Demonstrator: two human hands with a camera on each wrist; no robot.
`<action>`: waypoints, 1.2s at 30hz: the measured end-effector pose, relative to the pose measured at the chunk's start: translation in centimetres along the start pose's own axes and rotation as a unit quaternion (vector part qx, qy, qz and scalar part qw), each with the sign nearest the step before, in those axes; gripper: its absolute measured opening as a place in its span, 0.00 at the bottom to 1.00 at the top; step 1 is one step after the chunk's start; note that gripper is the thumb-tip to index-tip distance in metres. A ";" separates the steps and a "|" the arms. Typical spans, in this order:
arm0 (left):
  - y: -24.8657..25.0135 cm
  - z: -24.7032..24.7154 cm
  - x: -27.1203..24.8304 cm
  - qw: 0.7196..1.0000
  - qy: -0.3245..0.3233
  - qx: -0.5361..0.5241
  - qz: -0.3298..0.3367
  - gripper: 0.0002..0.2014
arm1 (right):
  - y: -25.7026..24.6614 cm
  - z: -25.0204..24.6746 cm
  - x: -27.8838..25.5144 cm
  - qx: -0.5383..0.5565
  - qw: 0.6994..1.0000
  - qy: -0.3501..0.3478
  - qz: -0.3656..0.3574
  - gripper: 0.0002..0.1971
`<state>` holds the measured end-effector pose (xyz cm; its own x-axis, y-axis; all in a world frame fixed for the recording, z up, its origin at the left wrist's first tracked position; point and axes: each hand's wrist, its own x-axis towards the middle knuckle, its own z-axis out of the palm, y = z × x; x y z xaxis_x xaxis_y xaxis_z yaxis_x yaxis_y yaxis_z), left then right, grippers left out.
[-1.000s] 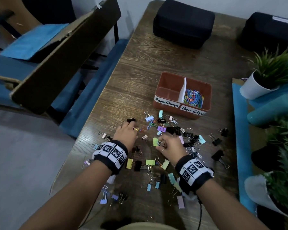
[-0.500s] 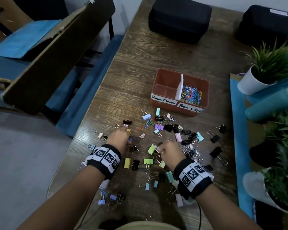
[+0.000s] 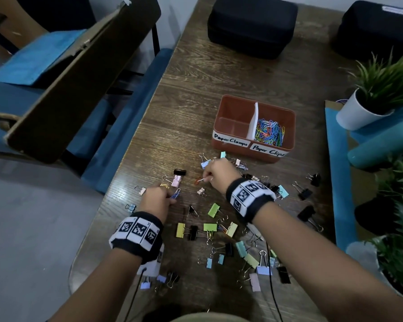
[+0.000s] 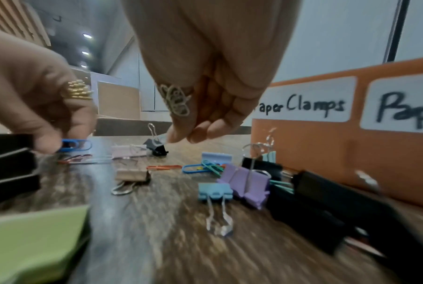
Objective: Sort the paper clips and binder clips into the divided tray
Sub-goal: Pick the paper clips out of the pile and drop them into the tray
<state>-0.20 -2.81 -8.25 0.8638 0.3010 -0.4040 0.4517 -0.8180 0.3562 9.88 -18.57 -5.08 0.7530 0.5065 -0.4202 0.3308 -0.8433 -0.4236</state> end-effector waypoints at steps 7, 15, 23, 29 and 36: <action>0.2 -0.1 0.3 0.998 -0.036 -0.035 -0.040 0.10 | -1.0 0.1 2.7 -0.097 0.991 -0.080 -0.044 0.15; 1.9 0.6 0.5 0.999 -0.027 0.005 -0.037 0.13 | -0.5 1.3 1.7 -0.177 0.977 -0.083 -0.083 0.12; 2.7 0.5 -0.2 0.983 -0.050 0.155 0.090 0.14 | 0.1 2.9 -1.4 -0.134 0.989 -0.040 -0.053 0.14; 3.0 -0.1 0.0 0.985 -0.085 0.121 0.090 0.14 | 1.5 4.4 -2.5 0.028 0.999 0.000 0.032 0.10; 4.6 0.0 1.1 0.993 -0.017 -0.078 0.089 0.19 | 0.3 5.7 -2.5 0.276 0.948 0.135 0.087 0.03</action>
<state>2.79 -6.23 -7.08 0.9259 0.1393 -0.3512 0.3241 -0.7703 0.5491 4.87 -19.04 -8.73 0.9114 0.2410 -0.3336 -0.1042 -0.6491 -0.7536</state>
